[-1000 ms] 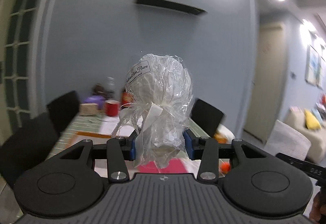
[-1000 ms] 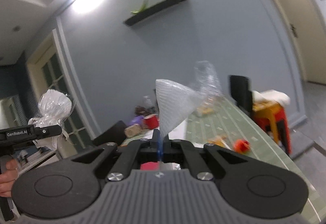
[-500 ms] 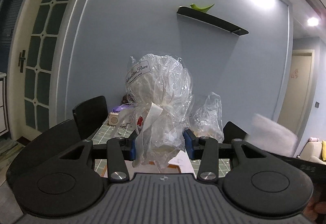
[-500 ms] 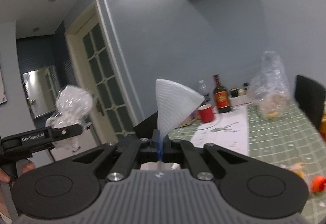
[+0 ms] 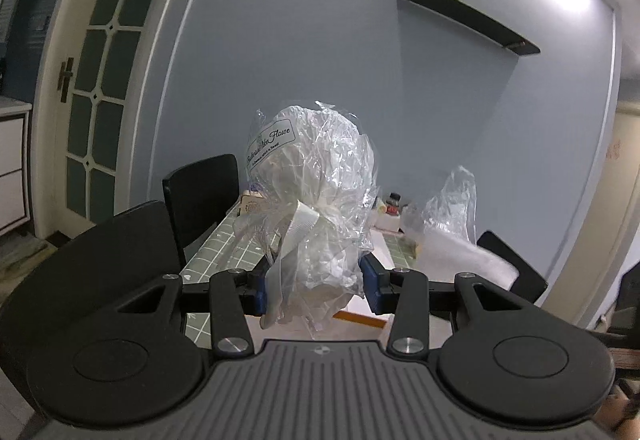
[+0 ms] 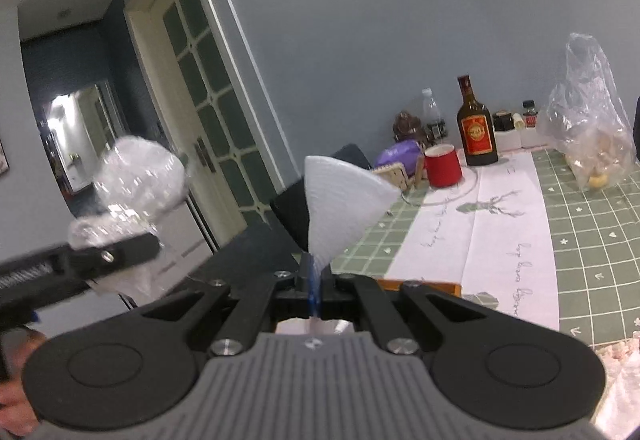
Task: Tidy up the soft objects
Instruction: 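Carry the bundle with the left tool while the right tool drops the mesh cone into the box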
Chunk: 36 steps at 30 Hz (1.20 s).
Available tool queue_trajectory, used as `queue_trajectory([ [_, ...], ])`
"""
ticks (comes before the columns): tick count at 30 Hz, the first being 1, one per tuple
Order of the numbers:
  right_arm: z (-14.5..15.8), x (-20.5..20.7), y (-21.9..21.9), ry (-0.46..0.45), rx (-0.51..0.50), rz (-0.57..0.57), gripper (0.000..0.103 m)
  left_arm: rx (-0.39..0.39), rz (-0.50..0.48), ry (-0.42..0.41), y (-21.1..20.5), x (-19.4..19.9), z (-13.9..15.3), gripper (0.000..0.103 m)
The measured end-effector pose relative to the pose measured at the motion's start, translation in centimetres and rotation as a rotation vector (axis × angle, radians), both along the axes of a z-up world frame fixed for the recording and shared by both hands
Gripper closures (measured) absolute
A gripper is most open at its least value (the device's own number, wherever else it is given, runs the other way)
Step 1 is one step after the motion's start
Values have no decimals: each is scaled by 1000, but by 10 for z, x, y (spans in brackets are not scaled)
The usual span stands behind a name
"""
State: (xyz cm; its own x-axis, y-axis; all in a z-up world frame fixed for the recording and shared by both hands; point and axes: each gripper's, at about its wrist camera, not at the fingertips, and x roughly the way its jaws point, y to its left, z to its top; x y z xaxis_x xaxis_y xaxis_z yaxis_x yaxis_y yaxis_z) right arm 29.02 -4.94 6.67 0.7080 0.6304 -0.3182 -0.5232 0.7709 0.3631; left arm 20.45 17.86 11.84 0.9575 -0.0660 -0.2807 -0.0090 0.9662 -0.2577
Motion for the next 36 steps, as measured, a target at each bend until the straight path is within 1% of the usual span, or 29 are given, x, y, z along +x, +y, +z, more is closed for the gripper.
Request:
queue_trajectory([
  [2, -10, 8, 2, 31, 1, 16, 103, -8, 1, -3, 5, -5, 0, 53],
  [4, -15, 15, 7, 66, -29, 31, 103, -10, 6, -5, 7, -6, 0, 53],
  [9, -31, 27, 13, 117, -67, 69, 103, -9, 12, 7, 3, 0, 2, 53],
  [11, -36, 33, 17, 136, -81, 68, 103, -16, -2, 15, 1, 4, 3, 53],
  [14, -46, 41, 26, 174, -75, 104, 103, -35, -29, 28, 1, 8, 3, 53],
  [18, -53, 42, 38, 191, -81, 135, 103, -10, -14, 29, -4, 10, 0, 53],
  [19, -54, 43, 41, 192, -76, 142, 103, -8, -14, 32, -4, 11, 0, 53],
  [22, -61, 46, 45, 237, -34, 176, 103, -1, -21, 49, -6, 15, -2, 53],
  [24, -63, 47, 47, 244, -21, 180, 103, 8, -27, 57, -8, 17, -3, 53],
  [27, -68, 49, 52, 251, -53, 172, 103, 19, -36, 58, -10, 17, -4, 53],
  [28, -69, 50, 54, 263, -78, 151, 96, 22, -38, 58, -10, 17, -4, 53],
  [29, -70, 51, 55, 284, -122, 106, 77, 24, -40, 58, -10, 17, -4, 53],
  [30, -69, 50, 56, 293, -153, 70, 63, 25, -42, 59, -10, 17, -4, 53],
  [31, -66, 49, 56, 279, -163, 57, 44, 27, -46, 62, -11, 18, -5, 53],
  [32, -60, 45, 55, 254, -155, 63, 31, 31, -50, 68, -10, 21, -5, 53],
  [34, -47, 36, 53, 199, -191, 28, 15, 35, -51, 85, -11, 25, -7, 53],
  [36, -34, 23, 51, 111, -254, -30, 11, 42, -48, 101, -11, 29, -9, 53],
])
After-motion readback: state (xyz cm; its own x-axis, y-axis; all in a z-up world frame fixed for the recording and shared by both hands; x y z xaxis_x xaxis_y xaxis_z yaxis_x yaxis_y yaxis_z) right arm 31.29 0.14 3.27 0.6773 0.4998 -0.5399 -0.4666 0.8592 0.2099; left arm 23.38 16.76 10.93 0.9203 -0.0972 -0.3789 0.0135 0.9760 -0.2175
